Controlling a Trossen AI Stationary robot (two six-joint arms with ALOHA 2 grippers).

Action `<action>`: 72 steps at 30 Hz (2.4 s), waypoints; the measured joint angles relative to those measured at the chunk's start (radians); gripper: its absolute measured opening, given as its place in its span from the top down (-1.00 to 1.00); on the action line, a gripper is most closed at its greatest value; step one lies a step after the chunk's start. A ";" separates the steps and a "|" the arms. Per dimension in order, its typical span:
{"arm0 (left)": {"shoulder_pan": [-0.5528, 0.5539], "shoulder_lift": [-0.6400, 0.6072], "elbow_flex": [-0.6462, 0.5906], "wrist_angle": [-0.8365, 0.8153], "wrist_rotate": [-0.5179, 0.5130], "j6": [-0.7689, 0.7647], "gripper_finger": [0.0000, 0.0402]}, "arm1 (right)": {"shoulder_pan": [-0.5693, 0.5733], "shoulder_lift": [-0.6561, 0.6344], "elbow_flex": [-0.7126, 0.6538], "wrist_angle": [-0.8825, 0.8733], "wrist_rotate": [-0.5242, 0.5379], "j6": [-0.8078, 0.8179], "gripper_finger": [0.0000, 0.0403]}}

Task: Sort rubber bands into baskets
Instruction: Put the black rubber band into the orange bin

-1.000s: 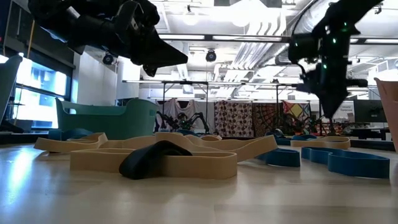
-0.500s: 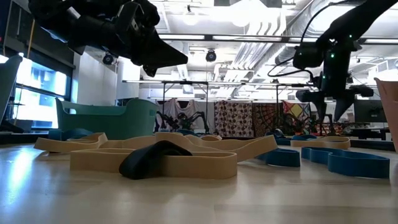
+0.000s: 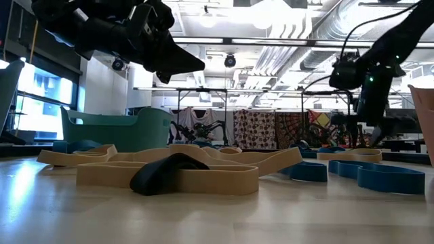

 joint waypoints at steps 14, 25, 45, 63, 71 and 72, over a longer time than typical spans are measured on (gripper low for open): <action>0.005 0.000 0.000 0.000 0.000 0.002 1.00 | 0.004 0.000 -0.063 0.105 0.060 -0.014 0.86; 0.005 0.000 0.000 0.000 0.000 0.000 1.00 | 0.086 -0.045 -0.063 0.159 0.152 -0.029 0.98; 0.006 0.000 0.000 -0.023 0.000 0.037 1.00 | 0.323 -0.138 -0.063 0.326 0.312 -0.155 1.00; 0.006 0.000 0.000 -0.037 -0.064 0.067 1.00 | 0.800 -0.138 -0.063 0.579 0.359 -0.415 1.00; 0.008 0.000 0.000 -0.057 -0.070 0.074 1.00 | 1.154 -0.138 -0.062 0.648 0.334 -0.415 1.00; 0.009 0.000 0.000 -0.057 -0.071 0.076 1.00 | 1.200 -0.138 -0.062 0.662 0.332 -0.415 1.00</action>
